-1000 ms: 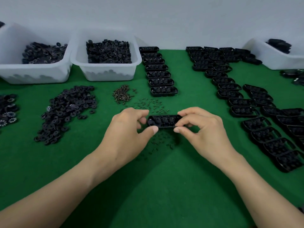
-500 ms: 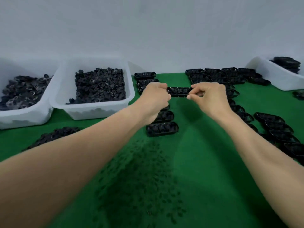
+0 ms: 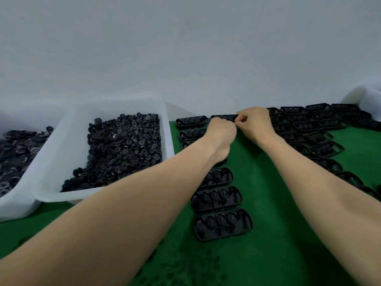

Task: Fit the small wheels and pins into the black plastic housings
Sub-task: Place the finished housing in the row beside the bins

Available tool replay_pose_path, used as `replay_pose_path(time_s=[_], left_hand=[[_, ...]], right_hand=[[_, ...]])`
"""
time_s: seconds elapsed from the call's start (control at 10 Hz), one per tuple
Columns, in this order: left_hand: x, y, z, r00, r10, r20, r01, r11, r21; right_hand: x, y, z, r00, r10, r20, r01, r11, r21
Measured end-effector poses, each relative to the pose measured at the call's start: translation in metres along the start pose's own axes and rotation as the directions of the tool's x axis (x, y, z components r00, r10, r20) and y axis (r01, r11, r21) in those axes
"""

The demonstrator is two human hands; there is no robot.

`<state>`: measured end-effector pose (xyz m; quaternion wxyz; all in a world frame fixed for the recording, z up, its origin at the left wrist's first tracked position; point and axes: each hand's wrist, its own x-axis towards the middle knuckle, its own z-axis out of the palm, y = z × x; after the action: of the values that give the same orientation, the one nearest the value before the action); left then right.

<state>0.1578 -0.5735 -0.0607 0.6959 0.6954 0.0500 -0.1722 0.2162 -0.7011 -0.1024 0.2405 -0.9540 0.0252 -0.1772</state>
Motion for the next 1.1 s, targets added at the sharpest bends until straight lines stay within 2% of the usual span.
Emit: replay_pose_path(time_s=[0.1,0.4,0.5,0.6,0.7,0.8,0.9,1.0,1.1], left_hand=[[0.014,-0.008,0.005,0.998,-0.056,0.023,0.058,0.992,-0.111],[-0.004,-0.002,0.005,0.999,0.01,0.044,-0.007,0.998,-0.063],[-0.023,0.004,0.003,0.995,0.089,0.053,-0.086,0.995,-0.06],[-0.054,0.005,-0.008,0.947,0.32,0.019,-0.32,0.943,0.093],[-0.102,-0.005,-0.044,0.85,0.526,0.021,-0.513,0.819,0.255],[-0.162,-0.023,-0.106,0.83,0.557,0.014,-0.524,0.773,0.357],[-0.228,-0.05,-0.171,0.823,0.562,-0.08,-0.42,0.697,0.581],[-0.299,-0.082,-0.225,0.804,0.586,-0.102,-0.284,0.529,0.8],[-0.361,-0.112,-0.266,0.795,0.574,-0.198,-0.16,0.512,0.844]], right_hand=[[0.002,0.0,0.004,0.999,-0.032,0.007,0.032,0.999,0.028],[-0.006,-0.008,-0.001,0.999,-0.007,0.046,0.006,1.0,0.03],[-0.021,-0.022,-0.016,0.997,-0.071,0.006,0.071,0.997,-0.016],[-0.051,-0.043,-0.037,0.98,-0.183,-0.081,0.184,0.983,0.005],[-0.099,-0.076,-0.056,0.914,-0.367,-0.174,0.387,0.916,0.101],[-0.159,-0.122,-0.062,0.81,-0.577,-0.107,0.586,0.79,0.182],[-0.217,-0.168,-0.057,0.653,-0.755,0.051,0.728,0.645,0.232],[-0.258,-0.211,-0.047,0.495,-0.832,0.251,0.774,0.553,0.308],[-0.279,-0.254,-0.03,0.439,-0.81,0.388,0.743,0.57,0.349]])
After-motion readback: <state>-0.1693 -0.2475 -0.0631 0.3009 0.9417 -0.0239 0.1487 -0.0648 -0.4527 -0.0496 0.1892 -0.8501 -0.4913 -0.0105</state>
